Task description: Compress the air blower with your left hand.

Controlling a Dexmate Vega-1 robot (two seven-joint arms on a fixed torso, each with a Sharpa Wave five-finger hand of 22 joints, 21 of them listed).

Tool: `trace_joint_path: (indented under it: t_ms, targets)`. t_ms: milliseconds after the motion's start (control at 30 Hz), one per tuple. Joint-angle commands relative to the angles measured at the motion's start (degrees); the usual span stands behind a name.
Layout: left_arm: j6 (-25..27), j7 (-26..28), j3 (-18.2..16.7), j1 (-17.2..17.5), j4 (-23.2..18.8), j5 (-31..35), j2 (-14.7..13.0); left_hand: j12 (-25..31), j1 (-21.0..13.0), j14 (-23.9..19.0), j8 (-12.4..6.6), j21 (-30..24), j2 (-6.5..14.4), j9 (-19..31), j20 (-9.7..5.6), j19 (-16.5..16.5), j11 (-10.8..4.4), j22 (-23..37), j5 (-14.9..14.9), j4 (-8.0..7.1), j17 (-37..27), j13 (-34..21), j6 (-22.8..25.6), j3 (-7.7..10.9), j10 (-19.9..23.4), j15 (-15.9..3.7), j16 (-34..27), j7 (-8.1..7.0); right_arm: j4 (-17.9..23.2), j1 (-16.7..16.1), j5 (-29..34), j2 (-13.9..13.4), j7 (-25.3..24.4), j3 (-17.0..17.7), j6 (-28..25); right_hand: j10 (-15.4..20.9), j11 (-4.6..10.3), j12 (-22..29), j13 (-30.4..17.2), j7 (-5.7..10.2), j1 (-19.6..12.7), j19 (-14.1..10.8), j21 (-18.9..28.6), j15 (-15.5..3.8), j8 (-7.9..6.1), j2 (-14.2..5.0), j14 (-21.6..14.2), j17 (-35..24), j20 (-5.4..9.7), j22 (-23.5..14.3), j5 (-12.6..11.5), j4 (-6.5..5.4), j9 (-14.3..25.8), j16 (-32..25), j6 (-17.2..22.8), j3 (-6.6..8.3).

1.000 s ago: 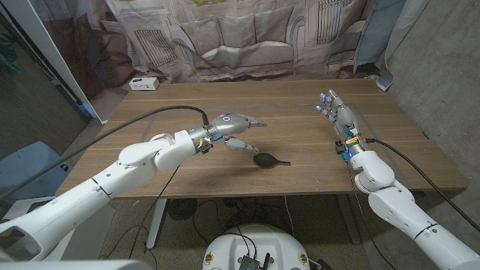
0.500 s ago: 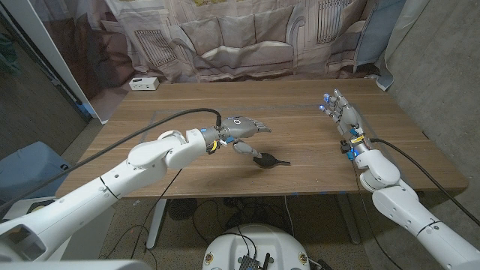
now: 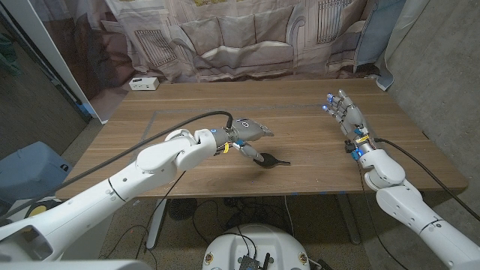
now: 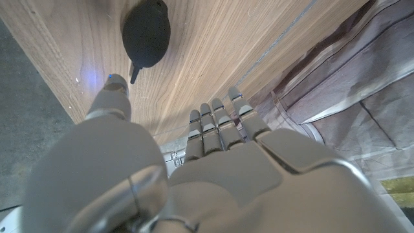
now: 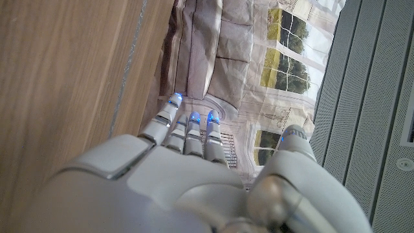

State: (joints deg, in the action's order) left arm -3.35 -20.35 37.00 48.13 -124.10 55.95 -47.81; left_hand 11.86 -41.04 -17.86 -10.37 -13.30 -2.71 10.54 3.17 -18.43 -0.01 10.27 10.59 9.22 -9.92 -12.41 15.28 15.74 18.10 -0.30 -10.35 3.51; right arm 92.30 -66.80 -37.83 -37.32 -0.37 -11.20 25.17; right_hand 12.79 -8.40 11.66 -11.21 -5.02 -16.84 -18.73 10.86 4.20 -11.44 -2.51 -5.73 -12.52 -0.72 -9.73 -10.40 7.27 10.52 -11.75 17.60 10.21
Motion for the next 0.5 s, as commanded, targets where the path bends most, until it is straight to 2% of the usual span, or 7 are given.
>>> trace_joint_path:
  t_ms: [33, 300, 500]
  targets:
    - [2.9, -8.3, 1.9, -1.9, -2.2, 4.3, 1.3, 0.0, -0.5, -0.1, 0.11, 0.2, -0.1, 0.3, -0.05, 0.1, -0.01, 0.1, 0.1, -0.57, -0.2, -0.1, -0.6, 0.09, -0.3, -0.16, -0.1, 0.07, -1.1, -0.2, -0.8, 0.2, 0.7, 0.3, 0.7, 0.7, 0.13, 0.2, -0.1, -0.47, 0.0, -0.3, 0.2, 0.06, 0.10, -0.44, -0.2, -0.1, -0.10, -0.1, 0.0, 0.17, 0.2, -0.3, 0.3, 0.14]
    - [2.3, -11.8, 2.7, -4.4, -0.6, 2.5, 2.8, 0.3, -0.9, -0.7, -0.26, 0.0, 0.1, 0.3, -0.29, -0.8, -0.27, 0.1, 0.2, -0.55, -0.2, -0.1, -0.2, 0.22, 0.1, -0.17, -0.4, 0.32, -0.6, -0.6, -0.5, -0.1, -0.1, 0.4, 0.2, 0.8, 0.11, 0.2, -0.1, -0.40, 0.0, -0.3, 0.2, 0.02, 0.06, -0.41, -0.2, -0.1, -0.09, -0.1, 0.0, 0.17, 0.2, -0.2, 0.5, 0.10]
    - [2.6, -12.4, 3.1, -5.2, 0.9, 1.9, 3.3, 0.3, -1.2, -0.7, -0.31, 0.0, 0.3, 0.3, -0.36, -0.9, -0.27, 0.1, 0.2, -0.47, -0.2, -0.1, -0.1, 0.38, 0.1, -0.21, -0.4, 0.34, -0.2, -1.2, -0.2, 0.0, -1.1, 0.9, 0.4, 0.9, 0.15, 0.2, -0.1, -0.41, 0.0, -0.3, 0.2, 0.03, 0.06, -0.42, -0.3, -0.1, -0.11, -0.1, 0.0, 0.16, 0.2, -0.3, 0.5, 0.09]
